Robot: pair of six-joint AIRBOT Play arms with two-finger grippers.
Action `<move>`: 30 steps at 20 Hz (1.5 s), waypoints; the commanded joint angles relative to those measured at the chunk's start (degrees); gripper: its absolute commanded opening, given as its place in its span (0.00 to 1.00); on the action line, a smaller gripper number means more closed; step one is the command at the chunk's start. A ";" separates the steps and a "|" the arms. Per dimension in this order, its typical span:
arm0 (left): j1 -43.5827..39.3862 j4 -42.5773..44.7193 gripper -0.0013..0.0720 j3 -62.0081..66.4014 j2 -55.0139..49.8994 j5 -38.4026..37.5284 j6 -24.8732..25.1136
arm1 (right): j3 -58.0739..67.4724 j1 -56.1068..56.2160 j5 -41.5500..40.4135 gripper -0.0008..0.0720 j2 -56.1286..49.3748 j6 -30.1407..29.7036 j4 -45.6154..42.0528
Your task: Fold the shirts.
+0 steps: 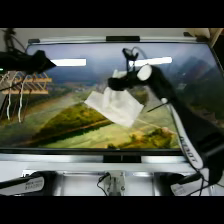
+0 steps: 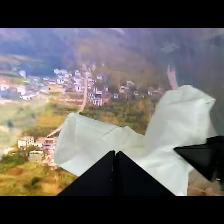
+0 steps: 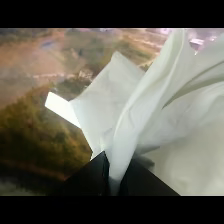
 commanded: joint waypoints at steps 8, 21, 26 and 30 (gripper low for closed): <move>0.72 1.51 0.05 -2.14 6.64 -1.64 1.44 | 0.02 5.35 -8.44 0.36 -11.21 -2.93 21.20; -1.36 1.66 0.05 -7.15 6.60 0.07 2.97 | -0.04 -10.99 27.89 0.79 0.74 0.94 -10.49; -1.38 1.75 0.05 -7.15 6.60 0.04 4.70 | -12.92 -19.23 31.19 0.92 2.01 5.07 -10.58; -1.38 1.75 0.05 -7.15 6.60 0.02 5.81 | -20.59 -18.60 14.10 0.92 1.95 2.73 4.46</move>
